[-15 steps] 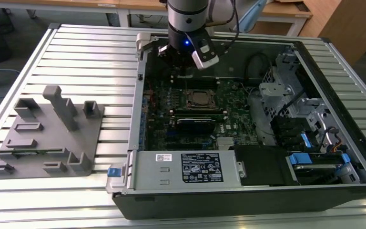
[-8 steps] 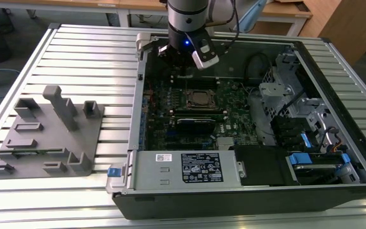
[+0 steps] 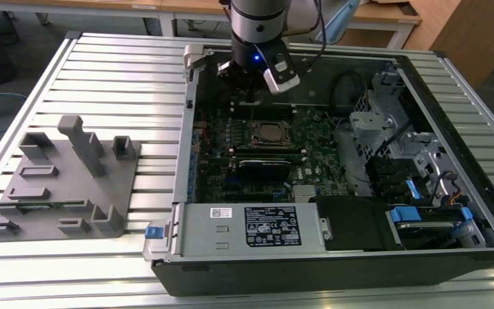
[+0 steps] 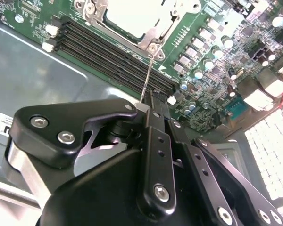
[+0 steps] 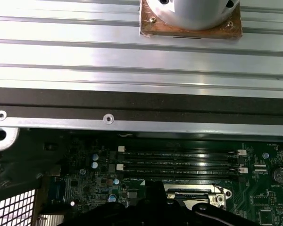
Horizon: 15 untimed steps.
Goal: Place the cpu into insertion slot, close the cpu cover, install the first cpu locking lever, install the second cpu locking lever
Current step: 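Install the first cpu locking lever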
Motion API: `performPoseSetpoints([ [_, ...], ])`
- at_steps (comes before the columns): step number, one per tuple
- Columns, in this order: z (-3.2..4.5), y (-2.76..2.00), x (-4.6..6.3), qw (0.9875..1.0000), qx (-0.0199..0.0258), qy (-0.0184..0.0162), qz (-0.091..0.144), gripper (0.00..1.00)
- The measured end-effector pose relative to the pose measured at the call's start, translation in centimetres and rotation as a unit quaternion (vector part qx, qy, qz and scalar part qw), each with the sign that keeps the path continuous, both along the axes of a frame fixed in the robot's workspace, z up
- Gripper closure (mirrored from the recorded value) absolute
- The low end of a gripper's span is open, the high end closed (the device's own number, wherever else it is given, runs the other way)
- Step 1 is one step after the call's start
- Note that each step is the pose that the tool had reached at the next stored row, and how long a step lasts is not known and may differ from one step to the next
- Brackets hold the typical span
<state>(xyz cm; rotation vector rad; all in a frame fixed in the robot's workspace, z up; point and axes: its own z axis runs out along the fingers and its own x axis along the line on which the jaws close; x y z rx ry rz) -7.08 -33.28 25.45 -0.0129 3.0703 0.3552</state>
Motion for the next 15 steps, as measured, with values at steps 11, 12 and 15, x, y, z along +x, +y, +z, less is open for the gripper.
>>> performPoseSetpoints([
  [11,-0.01,0.00,0.67,1.0000,0.0000,0.0000,0.000,0.89],
  [12,-0.02,0.00,0.75,1.0000,0.0000,0.0000,0.000,0.89],
  [15,-0.02,0.00,0.90,1.0000,0.0000,0.0000,0.000,0.89],
])
